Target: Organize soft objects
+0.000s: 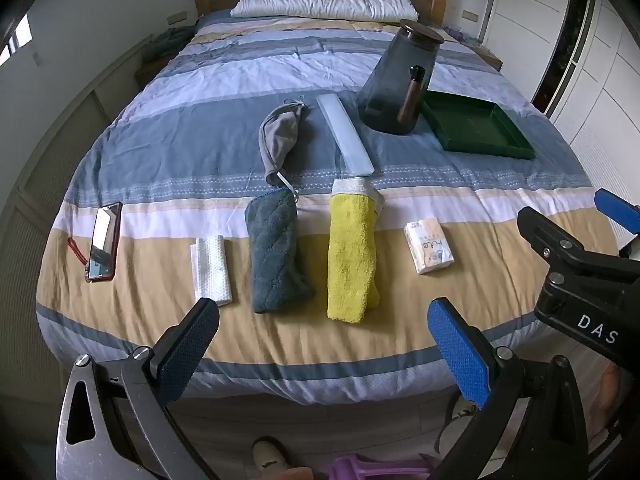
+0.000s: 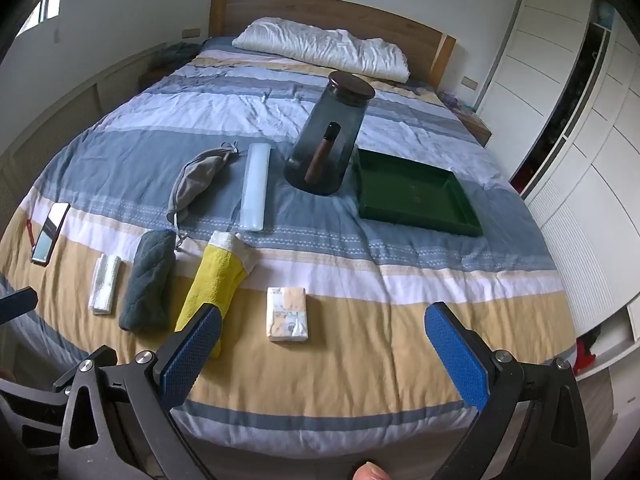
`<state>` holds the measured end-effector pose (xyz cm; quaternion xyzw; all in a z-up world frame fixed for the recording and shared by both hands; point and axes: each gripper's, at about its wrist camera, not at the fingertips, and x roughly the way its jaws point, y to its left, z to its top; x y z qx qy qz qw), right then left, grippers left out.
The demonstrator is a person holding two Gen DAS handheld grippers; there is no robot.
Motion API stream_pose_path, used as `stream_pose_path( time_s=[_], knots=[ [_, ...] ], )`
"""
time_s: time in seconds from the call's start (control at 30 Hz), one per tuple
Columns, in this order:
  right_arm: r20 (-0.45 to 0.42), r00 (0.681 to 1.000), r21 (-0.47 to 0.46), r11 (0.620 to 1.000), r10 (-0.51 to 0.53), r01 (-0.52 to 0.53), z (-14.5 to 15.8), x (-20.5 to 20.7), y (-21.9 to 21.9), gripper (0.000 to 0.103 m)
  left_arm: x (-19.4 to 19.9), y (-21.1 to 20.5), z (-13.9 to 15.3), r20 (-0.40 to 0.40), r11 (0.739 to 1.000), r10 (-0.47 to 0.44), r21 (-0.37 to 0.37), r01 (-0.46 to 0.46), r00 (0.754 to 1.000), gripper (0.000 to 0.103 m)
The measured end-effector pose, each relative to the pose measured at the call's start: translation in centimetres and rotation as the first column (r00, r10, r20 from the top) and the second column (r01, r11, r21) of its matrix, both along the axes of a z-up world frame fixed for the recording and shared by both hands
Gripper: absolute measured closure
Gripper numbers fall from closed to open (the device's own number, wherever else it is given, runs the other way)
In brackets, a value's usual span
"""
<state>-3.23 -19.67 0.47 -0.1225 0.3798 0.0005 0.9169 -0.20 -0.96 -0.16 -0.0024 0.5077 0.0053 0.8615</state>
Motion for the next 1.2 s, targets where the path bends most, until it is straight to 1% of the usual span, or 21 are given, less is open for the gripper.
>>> stream_pose_path(
  time_s=[0.1,0.2,0.63,1.2],
  knots=[
    [0.002,1.0,0.002,1.0,-0.001,0.001,0.0,-0.2,-0.1,0.0,-0.1,-0.3,0.0,0.002,1.0,0.004,0.002,-0.004,1.0,0.001],
    [0.002,1.0,0.002,1.0,0.0,0.0,0.0,-0.2,-0.1,0.0,-0.2,0.5,0.3,0.004,1.0,-0.001,-0.003,0.001,1.0,0.001],
    [0.004,1.0,-0.001,1.0,0.001,-0.001,-0.2,-0.5,-0.1,0.0,-0.5,1.0,0.7,0.007,1.0,0.003,0.0,-0.003,1.0,0.001],
    [-0.002,1.0,0.001,1.0,0.0,0.0,-0.1,-0.9,0.0,0.0,-0.6,0.8,0.6,0.007,1.0,0.002,0.004,-0.002,1.0,0.001]
  ],
)
